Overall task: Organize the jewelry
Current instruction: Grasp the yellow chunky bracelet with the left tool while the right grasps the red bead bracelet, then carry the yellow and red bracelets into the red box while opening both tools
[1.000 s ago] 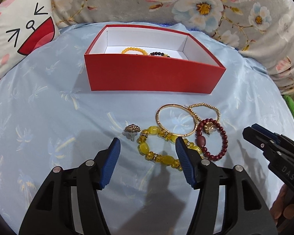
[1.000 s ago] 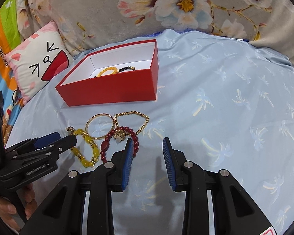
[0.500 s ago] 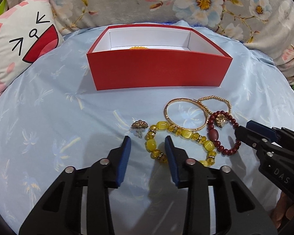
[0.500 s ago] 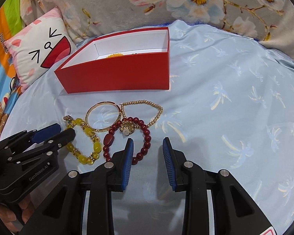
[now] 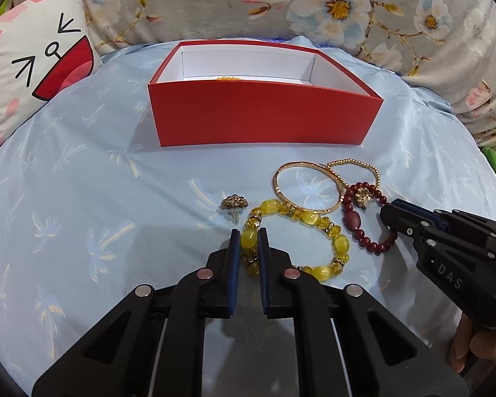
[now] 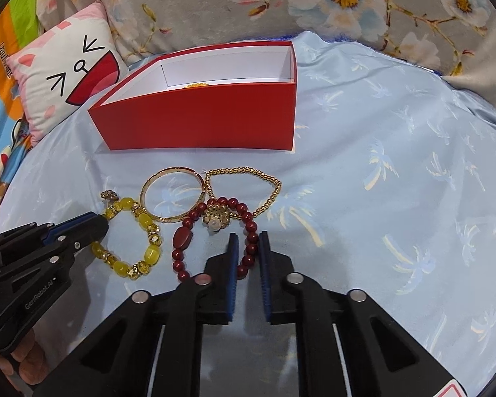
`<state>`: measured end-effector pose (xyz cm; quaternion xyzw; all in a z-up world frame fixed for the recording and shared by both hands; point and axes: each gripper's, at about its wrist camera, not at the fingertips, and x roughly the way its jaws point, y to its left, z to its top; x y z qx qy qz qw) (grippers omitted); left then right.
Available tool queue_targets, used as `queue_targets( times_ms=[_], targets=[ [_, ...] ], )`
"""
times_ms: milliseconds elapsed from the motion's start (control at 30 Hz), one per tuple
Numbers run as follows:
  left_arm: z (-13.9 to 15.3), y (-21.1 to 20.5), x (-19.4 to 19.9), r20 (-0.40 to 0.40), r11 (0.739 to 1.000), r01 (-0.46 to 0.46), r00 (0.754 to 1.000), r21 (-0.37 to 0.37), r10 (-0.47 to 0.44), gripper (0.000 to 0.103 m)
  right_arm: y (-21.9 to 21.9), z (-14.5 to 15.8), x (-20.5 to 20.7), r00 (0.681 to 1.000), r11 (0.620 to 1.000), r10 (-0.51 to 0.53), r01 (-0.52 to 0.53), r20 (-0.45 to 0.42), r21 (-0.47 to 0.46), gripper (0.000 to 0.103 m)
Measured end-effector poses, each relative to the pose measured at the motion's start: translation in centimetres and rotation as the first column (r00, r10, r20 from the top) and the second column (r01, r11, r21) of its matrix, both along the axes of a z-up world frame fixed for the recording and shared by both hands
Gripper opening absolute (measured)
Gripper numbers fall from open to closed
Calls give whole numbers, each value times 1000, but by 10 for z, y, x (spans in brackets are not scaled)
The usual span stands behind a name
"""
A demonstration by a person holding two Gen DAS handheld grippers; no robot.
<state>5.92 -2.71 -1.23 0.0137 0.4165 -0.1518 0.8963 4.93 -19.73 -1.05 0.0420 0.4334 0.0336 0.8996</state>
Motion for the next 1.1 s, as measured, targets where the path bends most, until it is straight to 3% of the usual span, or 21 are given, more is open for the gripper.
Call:
queue_targets(
  times_ms=[467,1100],
  targets=[
    [31,15,-15,-1,995,34,999,-93,-34,10,-4,30,-12,998,999,-7,4,67,36,7],
    [102,29,-27,117,989,71,992,-129,-56,10,-24,104,-21,977,998,-28,16,212,58,7]
  ],
)
